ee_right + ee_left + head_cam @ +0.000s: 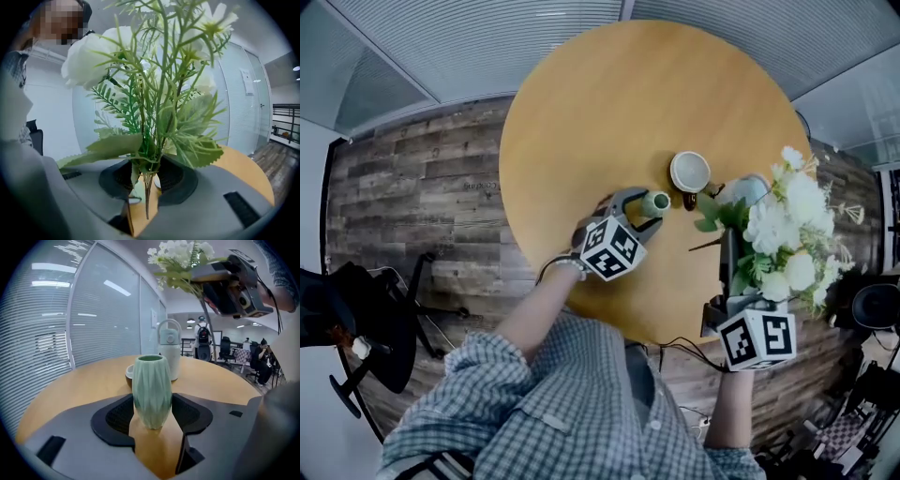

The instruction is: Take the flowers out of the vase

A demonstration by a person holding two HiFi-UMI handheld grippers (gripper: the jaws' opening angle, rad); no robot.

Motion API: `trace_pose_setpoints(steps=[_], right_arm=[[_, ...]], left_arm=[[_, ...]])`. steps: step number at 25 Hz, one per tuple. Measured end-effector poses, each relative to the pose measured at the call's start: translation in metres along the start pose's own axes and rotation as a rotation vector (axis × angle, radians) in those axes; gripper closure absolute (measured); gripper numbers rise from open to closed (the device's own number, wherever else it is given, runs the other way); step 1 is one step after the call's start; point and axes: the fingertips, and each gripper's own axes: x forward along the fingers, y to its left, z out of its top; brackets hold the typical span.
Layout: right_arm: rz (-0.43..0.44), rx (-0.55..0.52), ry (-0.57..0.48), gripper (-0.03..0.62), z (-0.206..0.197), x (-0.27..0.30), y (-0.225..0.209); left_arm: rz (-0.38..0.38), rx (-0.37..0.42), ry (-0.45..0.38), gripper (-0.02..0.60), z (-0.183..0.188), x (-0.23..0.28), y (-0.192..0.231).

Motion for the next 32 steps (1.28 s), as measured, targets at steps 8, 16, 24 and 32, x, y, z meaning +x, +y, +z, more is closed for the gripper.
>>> trace_pose_setpoints(steps=[8, 16, 24, 32], right_arm=[[-0.001, 0.031, 0.296, 0.5, -0.113, -0.018, 0.002], [-0.014, 0.072, 0.483, 0.5, -0.186, -0.01, 0.002], [-0.051, 0.179, 0.564, 0.5, -0.221, 0.003, -0.012], [-0.012, 0.247, 0.543, 0.487, -0.239, 0.014, -0.012]], left_arm=[[0.006, -0.04, 0.024, 0.324, -0.008, -0.009, 0.0], [0.089, -0.092, -0.004, 0.327, -0.003, -0.058, 0.014], [0.163, -0.199, -0.096, 0.373, 0.022, -0.118, 0.02], [0.232, -0.262, -0.173, 0.376, 0.053, -0.163, 0.017]])
